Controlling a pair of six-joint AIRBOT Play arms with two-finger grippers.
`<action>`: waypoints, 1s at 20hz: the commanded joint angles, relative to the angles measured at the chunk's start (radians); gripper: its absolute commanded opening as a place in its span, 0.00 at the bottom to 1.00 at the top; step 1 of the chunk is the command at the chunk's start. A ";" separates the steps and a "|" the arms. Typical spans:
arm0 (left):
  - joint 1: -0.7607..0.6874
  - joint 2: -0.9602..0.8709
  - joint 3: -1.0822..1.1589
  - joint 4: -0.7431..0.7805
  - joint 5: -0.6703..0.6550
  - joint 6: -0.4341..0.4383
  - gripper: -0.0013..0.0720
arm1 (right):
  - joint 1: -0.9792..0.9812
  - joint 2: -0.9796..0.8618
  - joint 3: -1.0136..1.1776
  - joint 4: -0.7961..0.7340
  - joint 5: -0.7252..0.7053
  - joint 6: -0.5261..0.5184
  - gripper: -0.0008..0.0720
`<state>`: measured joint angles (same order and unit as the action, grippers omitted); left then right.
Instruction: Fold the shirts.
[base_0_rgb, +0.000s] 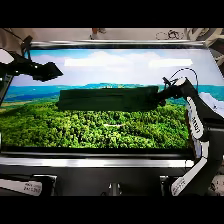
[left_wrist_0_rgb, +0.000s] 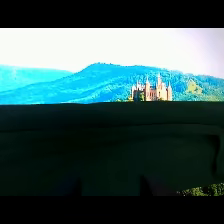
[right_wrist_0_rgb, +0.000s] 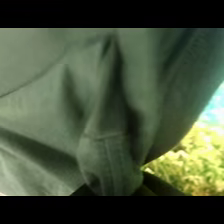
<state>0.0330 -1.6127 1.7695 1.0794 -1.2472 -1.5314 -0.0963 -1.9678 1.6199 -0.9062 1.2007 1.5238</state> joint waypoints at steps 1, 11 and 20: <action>-0.085 -0.003 -0.036 -0.001 0.008 0.023 0.11 | 0.021 0.056 0.004 0.137 0.042 -0.020 0.04; -0.555 -0.372 -0.222 -0.762 0.436 0.180 0.06 | 0.026 0.577 0.003 0.134 0.270 0.065 0.04; -0.466 -0.220 -0.212 -0.583 0.488 0.210 0.05 | 0.130 0.544 0.003 0.068 0.211 0.106 0.04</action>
<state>-0.5259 -1.9461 1.5581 0.2348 -0.7734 -1.2324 -0.0273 -1.3792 1.6234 -0.8192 1.4612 1.6180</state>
